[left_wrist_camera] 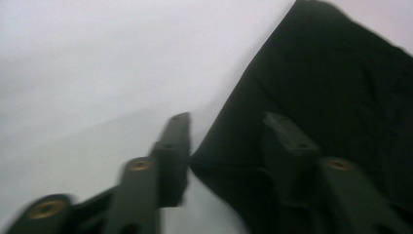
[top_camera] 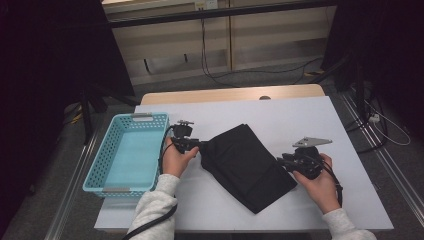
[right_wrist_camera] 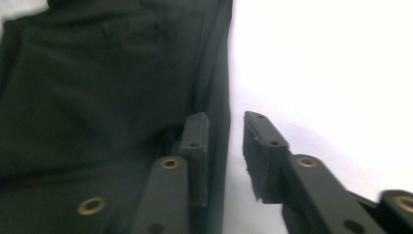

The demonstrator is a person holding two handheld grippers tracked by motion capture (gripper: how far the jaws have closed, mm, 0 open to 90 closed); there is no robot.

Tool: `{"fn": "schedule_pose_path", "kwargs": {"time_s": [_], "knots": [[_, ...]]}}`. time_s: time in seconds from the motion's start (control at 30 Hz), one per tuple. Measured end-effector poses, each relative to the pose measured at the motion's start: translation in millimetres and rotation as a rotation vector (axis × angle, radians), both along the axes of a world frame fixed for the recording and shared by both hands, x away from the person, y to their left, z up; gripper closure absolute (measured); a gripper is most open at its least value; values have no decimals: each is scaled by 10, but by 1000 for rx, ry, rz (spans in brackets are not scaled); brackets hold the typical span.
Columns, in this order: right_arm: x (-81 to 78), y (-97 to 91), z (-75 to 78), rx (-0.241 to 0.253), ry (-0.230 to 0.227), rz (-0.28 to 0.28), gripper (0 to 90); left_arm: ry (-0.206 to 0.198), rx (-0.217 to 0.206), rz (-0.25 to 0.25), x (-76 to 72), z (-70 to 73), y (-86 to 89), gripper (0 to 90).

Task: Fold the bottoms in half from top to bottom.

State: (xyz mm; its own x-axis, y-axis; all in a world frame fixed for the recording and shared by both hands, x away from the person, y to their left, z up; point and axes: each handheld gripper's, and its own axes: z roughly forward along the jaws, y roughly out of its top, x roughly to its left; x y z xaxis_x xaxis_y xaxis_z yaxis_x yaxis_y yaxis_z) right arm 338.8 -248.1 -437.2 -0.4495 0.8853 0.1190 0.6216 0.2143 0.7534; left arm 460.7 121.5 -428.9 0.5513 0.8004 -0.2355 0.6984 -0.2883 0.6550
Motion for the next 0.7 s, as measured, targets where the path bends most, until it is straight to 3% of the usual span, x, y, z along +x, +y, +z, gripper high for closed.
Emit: {"fn": "schedule_pose_path", "kwargs": {"time_s": [0.07, 0.1, 0.27, 0.47, 0.57, 0.7], "knots": [[19, 40, 19, 22, -9, 13, 670, -13, 5, -32, -120, 35, 7, 418], [19, 40, 19, 22, -9, 13, 670, -13, 5, -32, -120, 35, 7, 397], [97, 216, -12, 2, 17, 63, 625, -35, -32, -113, -388, 47, -45, 326], [156, 278, -50, 5, 48, 68, 618, -32, -25, -192, -553, 20, -157, 306], [174, 308, -43, 16, 49, 81, 648, -48, -31, -200, -632, 9, -209, 307], [195, 343, -96, -19, 85, 90, 657, -52, -39, -240, -735, -54, -301, 322]]}}
